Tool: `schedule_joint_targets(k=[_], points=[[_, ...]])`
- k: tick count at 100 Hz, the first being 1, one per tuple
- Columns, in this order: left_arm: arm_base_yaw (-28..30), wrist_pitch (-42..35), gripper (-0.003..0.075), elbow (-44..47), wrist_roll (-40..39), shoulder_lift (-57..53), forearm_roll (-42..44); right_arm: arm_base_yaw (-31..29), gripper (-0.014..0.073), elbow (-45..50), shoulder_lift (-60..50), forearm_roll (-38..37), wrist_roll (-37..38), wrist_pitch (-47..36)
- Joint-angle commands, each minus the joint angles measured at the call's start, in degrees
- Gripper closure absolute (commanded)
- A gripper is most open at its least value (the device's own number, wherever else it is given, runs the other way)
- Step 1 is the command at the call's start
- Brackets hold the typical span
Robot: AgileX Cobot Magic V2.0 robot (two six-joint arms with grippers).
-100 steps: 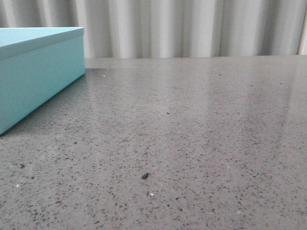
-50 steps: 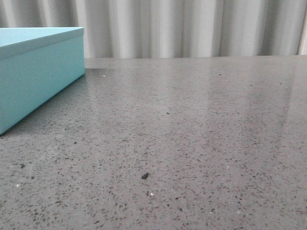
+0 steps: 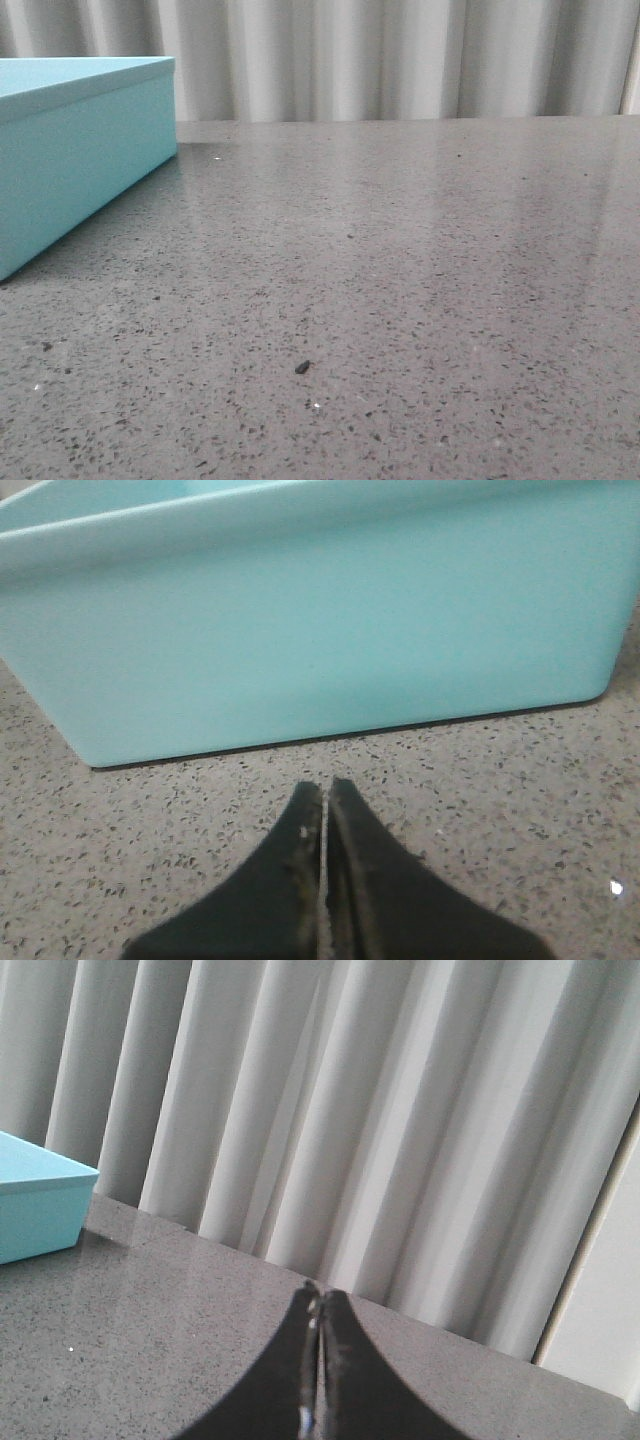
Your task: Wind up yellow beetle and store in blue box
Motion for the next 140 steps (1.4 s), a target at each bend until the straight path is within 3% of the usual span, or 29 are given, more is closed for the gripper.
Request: schedule_joint_targets(k=[1, 17, 37, 54, 70, 103, 140], points=[[-0.42, -2.89, 0.0741, 1.65, -0.38, -1.69, -0.14, 0.11, 0.0648, -0.85, -0.37, -1.06, -0.3, -3.65], [-0.42, -2.89, 0.0741, 1.65, -0.38, -1.69, -0.14, -0.93, 0.0648, 2.99, -0.37, -1.06, -0.3, -4.59], [-0.42, -2.89, 0.0741, 1.65, -0.38, -1.69, -0.14, -6.18, 0.0648, 16.95, -0.37, -0.66, -0.3, -16.88], [-0.42, -2.89, 0.0741, 1.65, -0.38, -1.69, -0.14, -10.61, 0.0648, 25.05, -0.37, -0.43, 0.04, -20.81], [-0.42, -2.89, 0.0741, 1.65, -0.38, -1.69, -0.22, -14.8, 0.0648, 24.92, -0.37, 0.33, 0.04, -14.52], [-0.42, -2.89, 0.0741, 1.65, -0.38, -1.69, -0.22, -14.97, 0.0648, 24.92, -0.37, 1.49, 0.04, 0.26], [-0.42, -2.89, 0.0741, 1.65, -0.38, -1.69, -0.22, -14.97, 0.0648, 24.92, -0.78, 1.49, 0.04, 0.08]])
